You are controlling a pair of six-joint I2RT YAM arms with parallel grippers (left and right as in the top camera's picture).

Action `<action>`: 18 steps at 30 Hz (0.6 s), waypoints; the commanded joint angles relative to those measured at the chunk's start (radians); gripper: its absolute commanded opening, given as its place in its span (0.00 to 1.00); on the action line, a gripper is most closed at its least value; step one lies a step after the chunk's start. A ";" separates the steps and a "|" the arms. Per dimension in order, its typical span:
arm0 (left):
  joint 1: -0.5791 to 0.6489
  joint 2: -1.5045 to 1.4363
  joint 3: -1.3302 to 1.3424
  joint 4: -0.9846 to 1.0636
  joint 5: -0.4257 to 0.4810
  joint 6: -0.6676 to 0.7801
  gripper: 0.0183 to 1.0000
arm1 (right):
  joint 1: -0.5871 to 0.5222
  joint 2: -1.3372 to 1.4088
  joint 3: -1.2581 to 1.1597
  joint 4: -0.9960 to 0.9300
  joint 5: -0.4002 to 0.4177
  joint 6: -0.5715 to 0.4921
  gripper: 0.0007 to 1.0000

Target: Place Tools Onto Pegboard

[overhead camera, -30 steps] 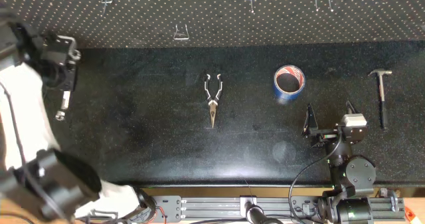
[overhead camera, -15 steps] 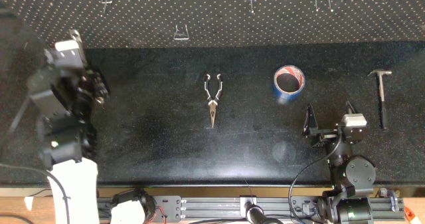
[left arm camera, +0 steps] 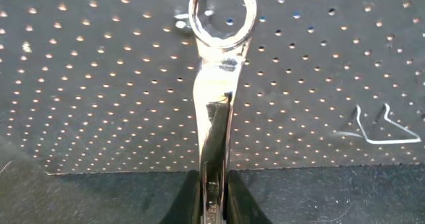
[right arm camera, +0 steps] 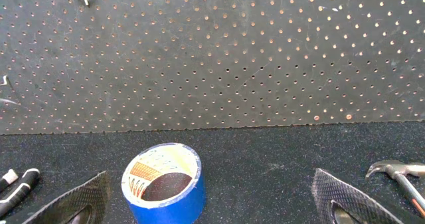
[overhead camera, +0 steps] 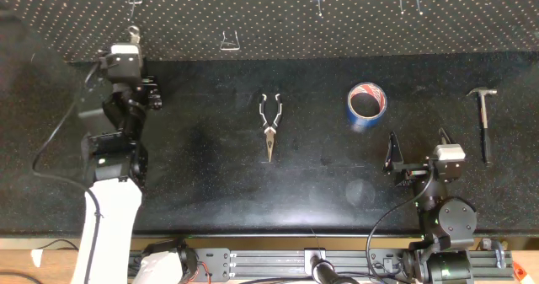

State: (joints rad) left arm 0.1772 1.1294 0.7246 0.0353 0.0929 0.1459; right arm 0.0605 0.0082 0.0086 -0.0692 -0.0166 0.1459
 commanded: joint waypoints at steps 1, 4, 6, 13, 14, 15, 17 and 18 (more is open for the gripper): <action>-0.021 0.013 0.006 0.033 -0.149 -0.044 0.01 | 0.006 -0.007 -0.005 -0.005 0.006 0.011 0.99; -0.021 0.030 0.006 0.034 -0.200 -0.045 0.01 | 0.006 -0.007 -0.005 -0.005 0.006 0.011 0.99; -0.021 0.050 0.006 0.046 -0.217 -0.045 0.01 | 0.006 -0.007 -0.005 -0.005 0.006 0.011 0.99; -0.022 0.108 0.006 0.127 -0.212 -0.045 0.01 | 0.006 -0.007 -0.005 -0.005 0.006 0.011 0.99; -0.022 0.109 0.006 0.127 -0.212 -0.045 0.01 | 0.006 -0.007 -0.005 -0.005 0.006 0.011 0.99; -0.021 0.113 0.006 0.130 -0.203 -0.044 0.01 | 0.006 -0.007 -0.005 -0.005 0.006 0.011 0.99; -0.021 0.122 0.006 0.138 -0.162 -0.040 0.01 | 0.006 -0.007 -0.005 -0.005 0.006 0.011 0.99; -0.022 0.123 0.006 0.145 -0.156 -0.040 0.01 | 0.006 -0.007 -0.005 -0.005 0.006 0.011 0.99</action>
State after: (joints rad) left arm 0.1562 1.2407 0.7242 0.1589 -0.0967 0.1104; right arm 0.0605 0.0082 0.0082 -0.0692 -0.0166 0.1459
